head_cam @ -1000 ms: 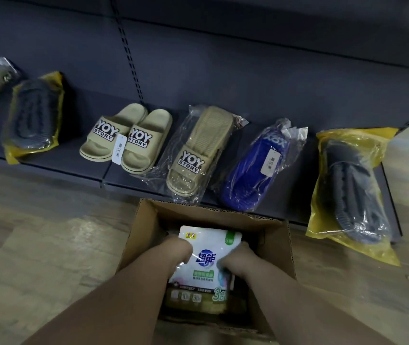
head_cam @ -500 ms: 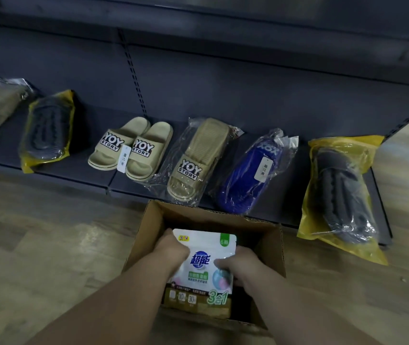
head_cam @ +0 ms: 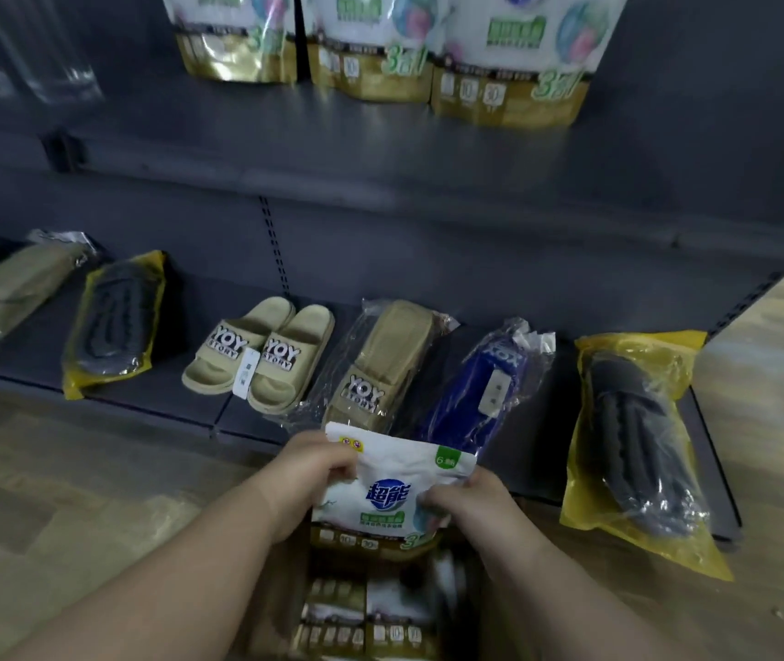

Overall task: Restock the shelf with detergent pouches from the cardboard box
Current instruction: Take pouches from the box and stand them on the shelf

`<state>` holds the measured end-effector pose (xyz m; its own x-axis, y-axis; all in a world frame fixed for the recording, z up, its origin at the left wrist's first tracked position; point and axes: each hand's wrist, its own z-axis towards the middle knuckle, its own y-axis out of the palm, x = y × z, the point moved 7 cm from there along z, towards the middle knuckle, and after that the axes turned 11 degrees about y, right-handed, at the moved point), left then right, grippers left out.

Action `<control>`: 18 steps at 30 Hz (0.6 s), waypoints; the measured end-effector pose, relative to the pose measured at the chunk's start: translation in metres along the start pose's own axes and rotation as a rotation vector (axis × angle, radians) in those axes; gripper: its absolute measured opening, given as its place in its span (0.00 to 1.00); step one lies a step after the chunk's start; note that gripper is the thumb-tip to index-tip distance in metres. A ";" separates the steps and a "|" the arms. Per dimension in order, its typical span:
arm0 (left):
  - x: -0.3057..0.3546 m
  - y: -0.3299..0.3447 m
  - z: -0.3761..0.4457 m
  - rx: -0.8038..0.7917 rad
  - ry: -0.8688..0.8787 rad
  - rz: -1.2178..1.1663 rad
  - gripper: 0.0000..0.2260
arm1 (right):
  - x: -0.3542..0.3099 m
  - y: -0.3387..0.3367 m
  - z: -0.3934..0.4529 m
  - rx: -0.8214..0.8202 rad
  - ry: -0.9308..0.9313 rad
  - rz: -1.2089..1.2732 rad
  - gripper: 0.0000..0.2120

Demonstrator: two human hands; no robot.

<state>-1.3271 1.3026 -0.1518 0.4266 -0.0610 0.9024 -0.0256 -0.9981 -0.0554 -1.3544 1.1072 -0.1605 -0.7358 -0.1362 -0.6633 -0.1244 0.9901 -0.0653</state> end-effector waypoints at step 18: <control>0.427 0.017 -0.027 0.010 0.904 -0.223 0.08 | -0.358 -0.099 -0.149 0.280 -0.962 -0.014 0.10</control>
<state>-1.1697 1.2597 0.2435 -0.4460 0.1507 0.8823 -0.0184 -0.9871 0.1593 -1.1785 1.0531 0.1945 0.1317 -0.1848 -0.9739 0.1236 0.9779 -0.1689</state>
